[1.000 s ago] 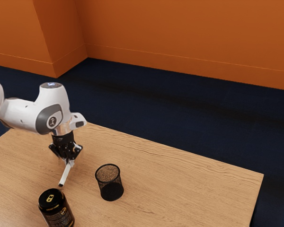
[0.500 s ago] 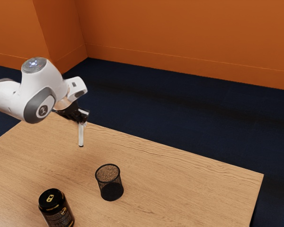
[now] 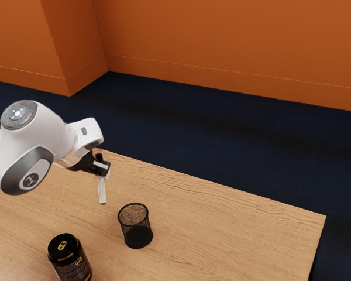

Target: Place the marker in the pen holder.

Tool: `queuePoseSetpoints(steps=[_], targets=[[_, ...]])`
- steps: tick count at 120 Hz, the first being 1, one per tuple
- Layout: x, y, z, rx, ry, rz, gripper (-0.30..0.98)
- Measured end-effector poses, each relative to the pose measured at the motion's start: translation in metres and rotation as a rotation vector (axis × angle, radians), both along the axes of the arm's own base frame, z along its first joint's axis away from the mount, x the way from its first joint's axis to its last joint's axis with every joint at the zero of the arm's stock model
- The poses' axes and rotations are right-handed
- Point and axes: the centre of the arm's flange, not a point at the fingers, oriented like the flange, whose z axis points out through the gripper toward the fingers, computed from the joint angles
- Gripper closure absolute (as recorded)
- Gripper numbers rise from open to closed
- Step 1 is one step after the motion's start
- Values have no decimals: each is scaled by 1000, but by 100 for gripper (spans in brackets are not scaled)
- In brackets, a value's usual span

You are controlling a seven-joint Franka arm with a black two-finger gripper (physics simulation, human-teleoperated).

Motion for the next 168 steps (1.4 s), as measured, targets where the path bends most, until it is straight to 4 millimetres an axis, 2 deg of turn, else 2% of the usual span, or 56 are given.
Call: queuePoseSetpoints(steps=[17, 25, 108, 133, 154, 168], targets=[[-13, -28, -7, 15, 8, -8, 77], [-14, -34, -8, 11, 8, 3, 77], [33, -50, -35, -79, 54, 92, 77], [37, -51, -37, -94, 49, 106, 76], [37, -52, -35, -104, 43, 111, 39], [40, -48, -29, -108, 32, 119, 22]])
